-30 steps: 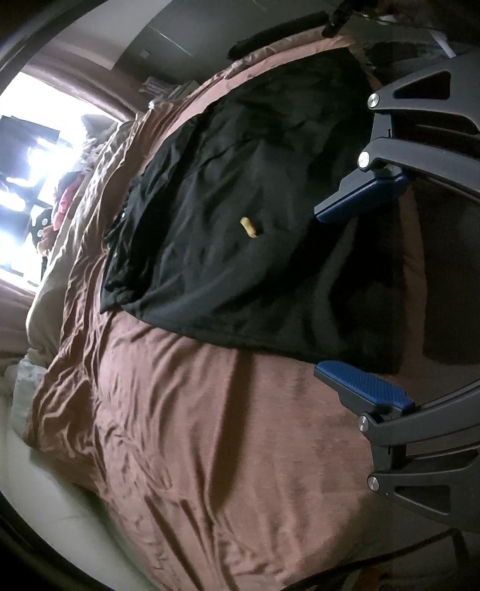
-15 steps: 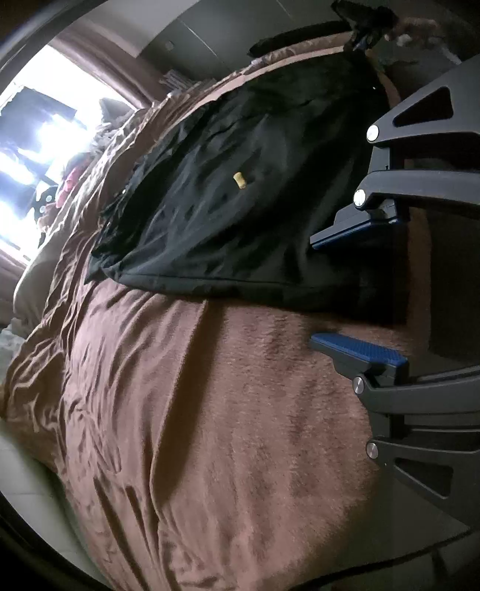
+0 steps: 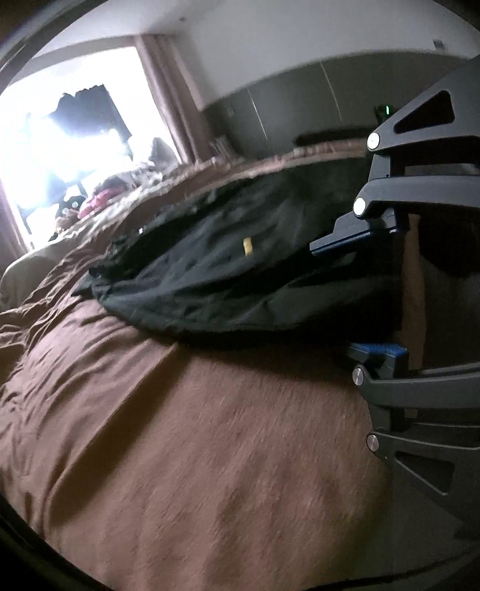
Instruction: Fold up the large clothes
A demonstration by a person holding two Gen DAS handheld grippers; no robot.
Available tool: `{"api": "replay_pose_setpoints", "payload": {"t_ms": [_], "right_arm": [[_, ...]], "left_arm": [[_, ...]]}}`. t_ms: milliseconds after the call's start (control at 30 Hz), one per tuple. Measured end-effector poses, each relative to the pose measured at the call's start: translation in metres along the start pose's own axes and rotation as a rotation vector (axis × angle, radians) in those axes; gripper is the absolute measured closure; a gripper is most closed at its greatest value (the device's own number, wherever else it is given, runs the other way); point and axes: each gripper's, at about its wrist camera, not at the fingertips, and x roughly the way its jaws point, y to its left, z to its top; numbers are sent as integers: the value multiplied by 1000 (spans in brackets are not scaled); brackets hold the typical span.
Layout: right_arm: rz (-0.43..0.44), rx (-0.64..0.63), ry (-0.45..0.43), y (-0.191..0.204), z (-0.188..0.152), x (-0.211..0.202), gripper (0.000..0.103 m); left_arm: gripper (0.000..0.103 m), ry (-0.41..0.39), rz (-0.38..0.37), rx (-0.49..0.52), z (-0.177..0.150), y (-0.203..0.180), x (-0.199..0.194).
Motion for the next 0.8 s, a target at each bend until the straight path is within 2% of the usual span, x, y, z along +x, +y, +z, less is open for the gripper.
{"api": "replay_pose_setpoints", "payload": {"t_ms": [33, 133, 200, 233, 300, 367, 500, 800], "right_arm": [[-10, 7, -4, -1, 1, 2, 74], [-30, 22, -17, -1, 4, 8, 77], [-45, 40, -29, 1, 5, 9, 79], [-56, 43, -32, 4, 2, 7, 83], [-87, 50, -35, 10, 1, 7, 96], [-92, 46, -49, 17, 0, 1, 101], [-123, 17, -114, 34, -2, -16, 103], [-78, -64, -200, 81, -11, -67, 103]], "left_arm": [[61, -5, -12, 0, 0, -3, 2], [62, -36, 35, 24, 7, -7, 7], [72, -57, 46, -16, 13, -1, 12], [82, -64, 63, -31, 15, 1, 12], [88, -95, 116, -38, 15, 1, 9], [93, -114, 132, -13, 13, -4, 5], [97, -147, 123, -3, 14, -15, -6], [100, -214, 87, 86, 22, -70, -48]]}}
